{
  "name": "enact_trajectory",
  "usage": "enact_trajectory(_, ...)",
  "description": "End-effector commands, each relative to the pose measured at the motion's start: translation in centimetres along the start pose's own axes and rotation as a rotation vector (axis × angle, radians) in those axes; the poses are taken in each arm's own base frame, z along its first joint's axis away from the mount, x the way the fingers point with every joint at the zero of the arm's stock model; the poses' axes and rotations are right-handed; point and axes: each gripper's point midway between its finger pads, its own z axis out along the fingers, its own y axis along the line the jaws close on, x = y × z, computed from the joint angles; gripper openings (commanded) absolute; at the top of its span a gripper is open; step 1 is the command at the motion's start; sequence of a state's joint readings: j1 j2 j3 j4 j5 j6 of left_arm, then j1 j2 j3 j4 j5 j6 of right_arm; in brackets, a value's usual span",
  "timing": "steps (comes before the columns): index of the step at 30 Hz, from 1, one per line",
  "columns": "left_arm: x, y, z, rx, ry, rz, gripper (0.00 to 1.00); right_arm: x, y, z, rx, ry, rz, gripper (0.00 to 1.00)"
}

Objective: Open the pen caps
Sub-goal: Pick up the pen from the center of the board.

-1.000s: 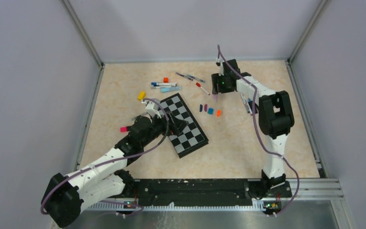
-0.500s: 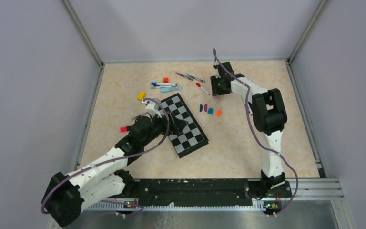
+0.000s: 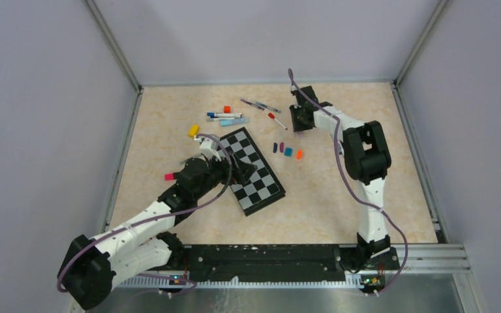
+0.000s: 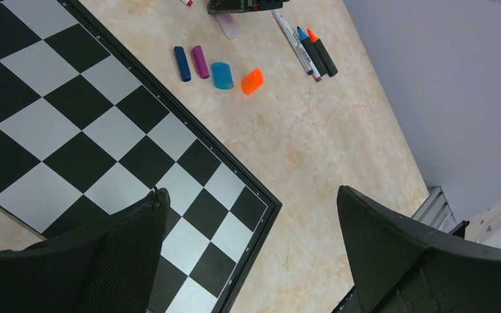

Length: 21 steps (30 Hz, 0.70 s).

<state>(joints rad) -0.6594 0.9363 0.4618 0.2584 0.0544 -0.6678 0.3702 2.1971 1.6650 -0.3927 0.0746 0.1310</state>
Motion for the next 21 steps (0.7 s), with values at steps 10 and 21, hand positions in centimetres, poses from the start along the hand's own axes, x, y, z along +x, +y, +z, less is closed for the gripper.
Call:
enact_trajectory(10, -1.8, -3.3, 0.1, 0.143, -0.044, -0.027, 0.99, -2.3, -2.6, -3.2, 0.074, -0.067, -0.152, 0.0)
enact_trajectory(21, -2.2, -7.5, 1.2, 0.354, -0.013, -0.142, 0.99, -2.7, -2.4, -14.4, -0.284, -0.295, -0.258, 0.0)
